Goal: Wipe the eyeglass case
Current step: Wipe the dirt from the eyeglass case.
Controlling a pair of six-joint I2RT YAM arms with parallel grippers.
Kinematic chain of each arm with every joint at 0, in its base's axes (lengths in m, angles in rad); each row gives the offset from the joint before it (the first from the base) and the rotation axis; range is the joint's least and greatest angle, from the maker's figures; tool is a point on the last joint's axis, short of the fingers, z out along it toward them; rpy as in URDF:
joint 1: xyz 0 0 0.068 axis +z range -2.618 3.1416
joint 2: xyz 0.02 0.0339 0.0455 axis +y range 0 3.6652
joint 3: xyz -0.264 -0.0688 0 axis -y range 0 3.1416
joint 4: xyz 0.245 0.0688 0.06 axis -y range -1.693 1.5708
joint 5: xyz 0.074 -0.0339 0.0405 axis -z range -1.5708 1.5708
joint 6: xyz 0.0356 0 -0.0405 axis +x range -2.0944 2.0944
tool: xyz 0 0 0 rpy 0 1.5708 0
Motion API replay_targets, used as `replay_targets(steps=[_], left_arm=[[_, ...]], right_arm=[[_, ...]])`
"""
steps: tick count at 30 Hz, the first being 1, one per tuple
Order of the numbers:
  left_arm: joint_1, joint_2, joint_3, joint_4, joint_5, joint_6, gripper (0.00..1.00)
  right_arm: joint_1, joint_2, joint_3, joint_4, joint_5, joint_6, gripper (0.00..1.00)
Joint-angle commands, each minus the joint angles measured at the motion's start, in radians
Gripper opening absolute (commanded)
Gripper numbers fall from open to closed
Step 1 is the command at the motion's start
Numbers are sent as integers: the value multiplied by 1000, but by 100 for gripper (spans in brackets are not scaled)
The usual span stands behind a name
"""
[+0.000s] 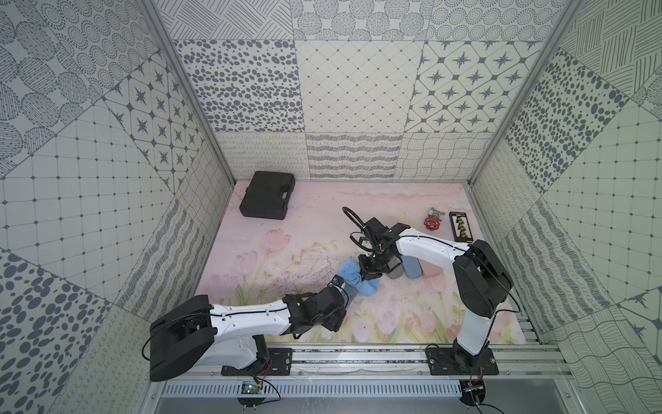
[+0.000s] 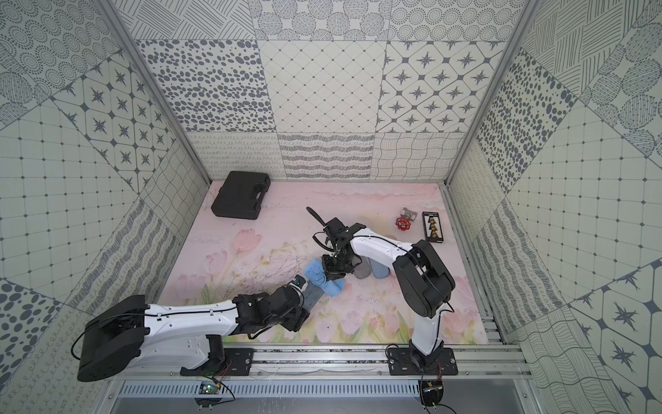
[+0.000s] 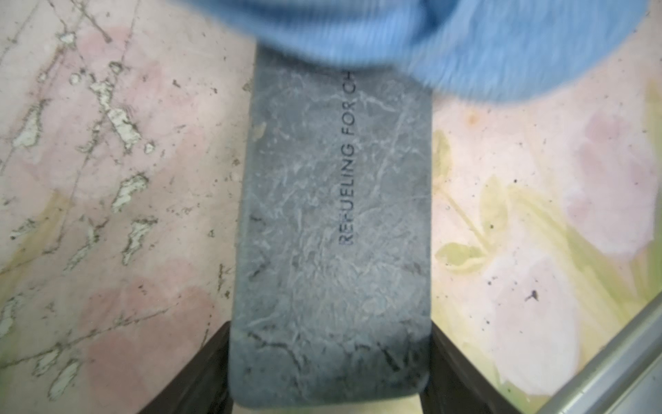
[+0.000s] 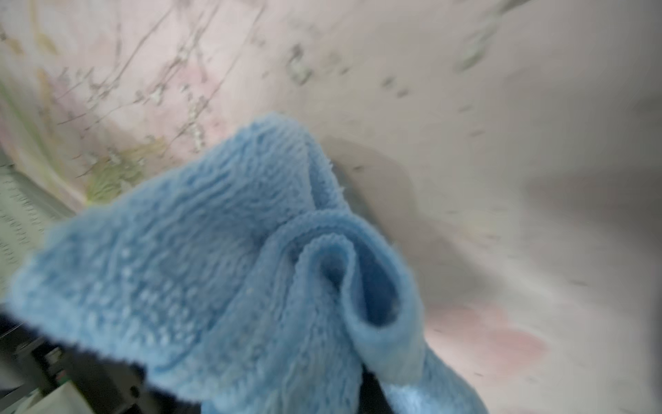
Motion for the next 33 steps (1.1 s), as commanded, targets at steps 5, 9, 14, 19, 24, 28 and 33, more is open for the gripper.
replay_targets(steps=[5,9,14,19,24,28,33], left_arm=[[-21,33,15,23,-24,-2,16],[-29,46,9,22,-37,-29,15],[-33,30,6,0,-57,-52,15],[-35,37,13,-40,-85,-94,10],[-33,103,47,-106,-101,-151,1],[-32,153,46,-96,-87,-175,0],[-33,154,52,-73,-57,-147,0]], right_arm=[[137,71,280,-179,436,-185,0],[191,178,396,-90,187,-118,0],[228,271,388,56,-152,7,0],[213,237,213,114,-293,8,0],[59,212,50,7,-111,-105,0],[41,233,156,-142,286,-205,0],[96,239,362,-208,409,-218,0]])
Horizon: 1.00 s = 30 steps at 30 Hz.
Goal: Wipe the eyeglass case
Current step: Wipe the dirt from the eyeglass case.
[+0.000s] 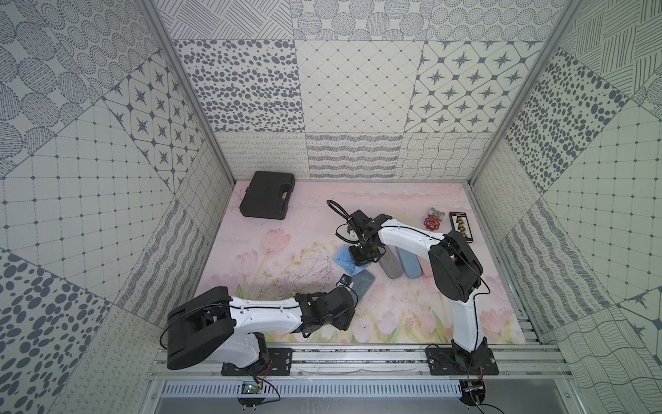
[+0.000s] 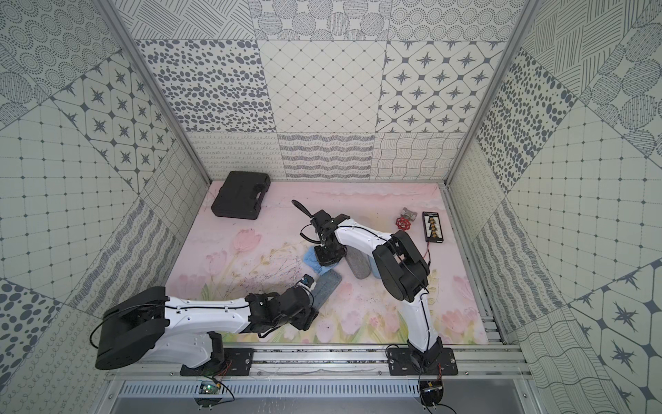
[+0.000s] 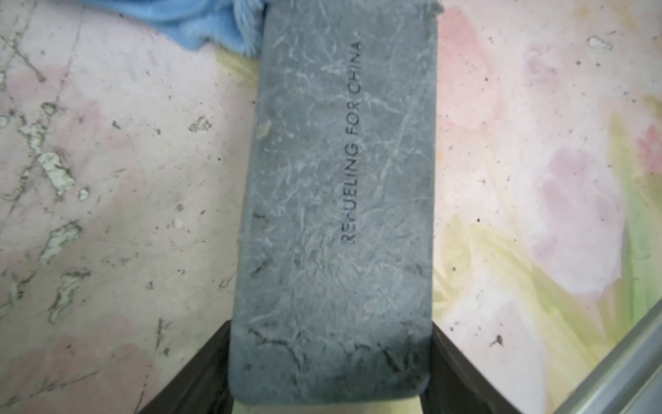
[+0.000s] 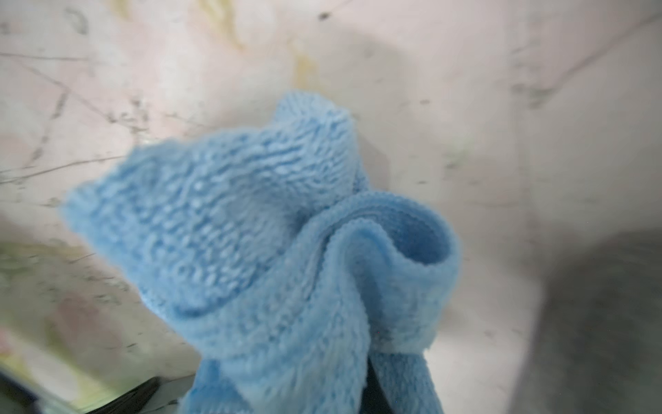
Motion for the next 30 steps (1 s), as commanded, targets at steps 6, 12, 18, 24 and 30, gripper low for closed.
replay_targets(steps=[6,12,18,24,30], left_arm=[[5,-29,-17,-157,-44,-85,0],[7,-69,-60,-147,-49,-135,0],[6,-87,-67,-166,-43,-137,0],[5,-87,-59,-163,-27,-124,0],[7,-84,-57,-160,-22,-126,0]], right_arm=[[140,11,133,-73,-336,-23,0],[37,3,-101,44,-475,19,0],[-42,13,-46,-139,152,-122,0],[-16,-42,67,-104,283,-198,0],[41,79,193,-162,331,-294,0]])
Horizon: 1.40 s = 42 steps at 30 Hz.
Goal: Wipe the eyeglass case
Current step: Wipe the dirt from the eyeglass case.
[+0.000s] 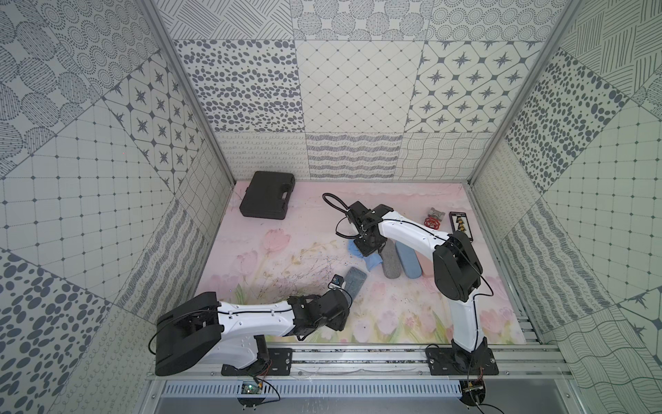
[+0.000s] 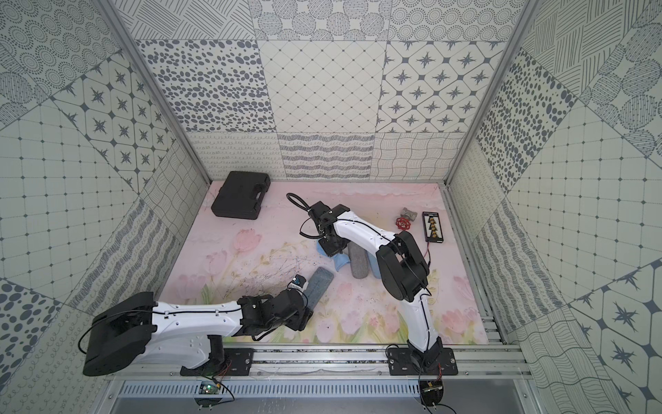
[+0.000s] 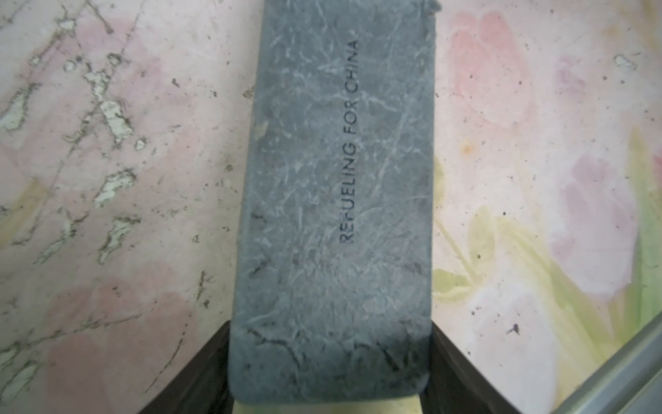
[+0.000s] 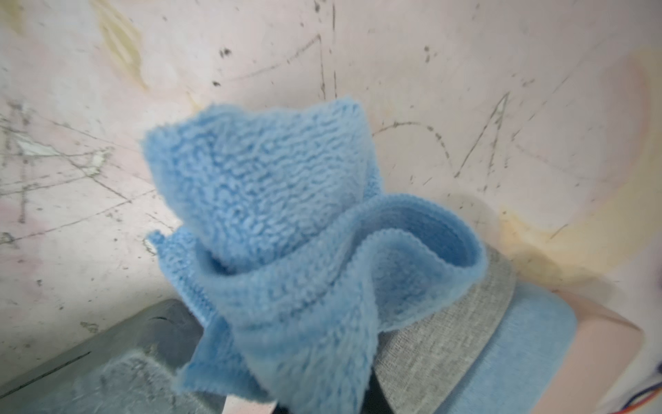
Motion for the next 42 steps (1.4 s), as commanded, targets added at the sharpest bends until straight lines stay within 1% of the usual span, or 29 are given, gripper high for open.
replay_targets(steps=[1,3,6,9,11,13,14,16,19,22,24,27,29,31,34,38,42], left_arm=[[7,8,-2,-124,-5,-47,0],[10,14,1,-133,-12,-54,0],[26,22,15,-174,-24,-85,0],[54,36,26,-268,-64,-201,0],[62,47,17,-286,-66,-265,0],[70,53,1,-272,-50,-293,0],[73,55,-2,-268,-43,-294,0],[78,56,-5,-234,-19,-258,0],[87,68,3,-185,28,-198,0],[89,93,13,-101,111,-119,0],[89,122,32,-75,165,-79,0],[90,156,44,-42,215,-68,0],[89,165,46,-29,227,-77,0],[90,166,45,-28,224,-80,0],[91,160,40,-22,223,-85,0],[94,168,46,-15,238,-70,0],[100,175,45,-2,249,-59,0]], right_arm=[[35,85,63,-70,64,-94,0],[60,93,53,-71,40,-110,0],[86,56,-24,-48,-46,-119,0],[82,1,-121,-46,-165,-99,0],[73,-48,-199,-34,-243,-83,0],[60,-100,-270,-30,-324,-67,0],[58,-126,-299,-27,-344,-61,0],[48,-185,-343,-11,-376,-49,0],[13,-248,-348,19,-416,-17,0],[-68,-254,-305,58,-422,103,0],[-119,-222,-250,65,-379,208,0],[-140,-176,-234,135,-343,332,0],[-127,-143,-238,157,-348,388,0],[-99,-148,-288,216,-349,446,0],[-34,-168,-362,281,-406,496,0],[43,-182,-469,375,-583,574,0],[92,-231,-588,569,-785,700,0]])
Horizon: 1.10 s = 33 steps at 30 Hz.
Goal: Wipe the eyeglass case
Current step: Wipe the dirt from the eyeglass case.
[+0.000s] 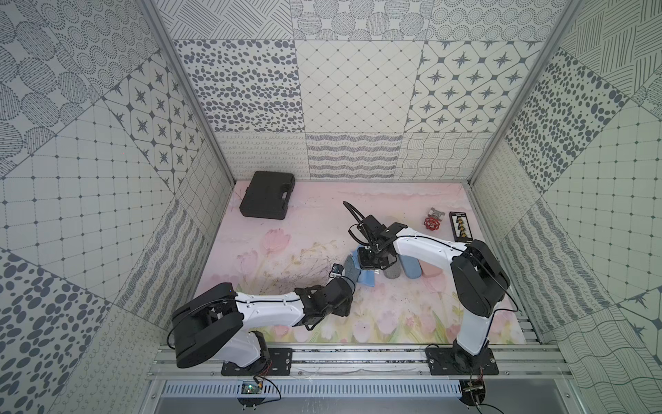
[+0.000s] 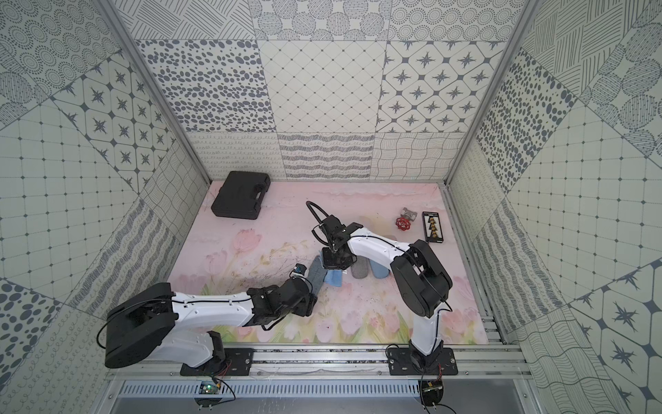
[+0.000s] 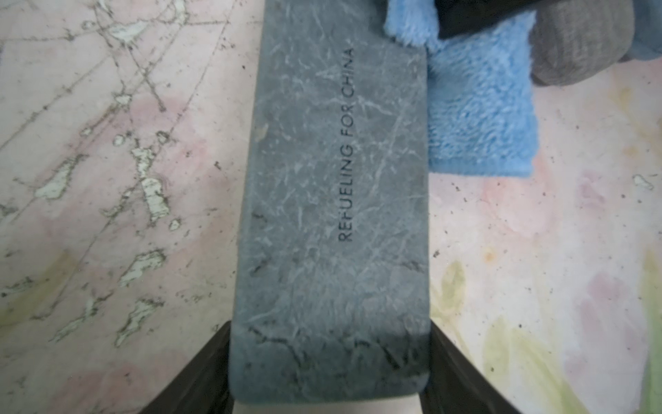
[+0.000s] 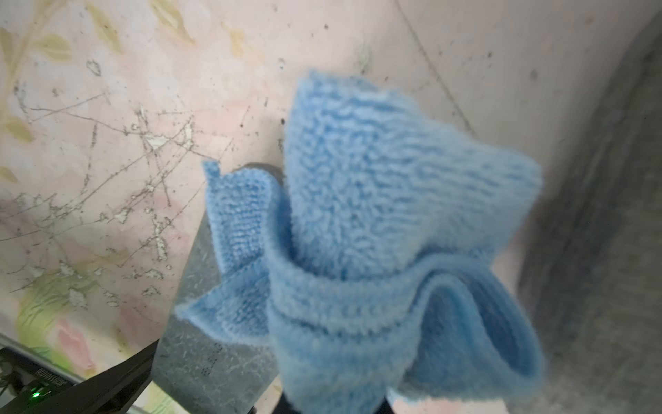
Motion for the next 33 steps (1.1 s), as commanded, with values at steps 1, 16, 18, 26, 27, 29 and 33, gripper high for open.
replay_targets(steps=[1,16,18,26,27,29,33], left_arm=[[11,34,-19,-108,266,-20,0],[11,24,-31,-108,269,-24,0],[11,27,-29,-109,270,-25,0],[11,-6,-35,-131,253,-31,0],[11,-11,-36,-136,251,-33,0],[11,-21,-39,-142,249,-40,0],[11,-29,-40,-167,236,-56,0]], right_arm=[[105,7,-101,233,-394,151,0],[-36,-144,62,71,-410,31,0],[-2,-93,112,-78,-267,-56,0],[44,82,133,-167,-40,-170,0],[25,107,148,-198,20,-196,0],[-13,141,187,-254,168,-246,0],[-52,169,313,-377,490,-308,0]])
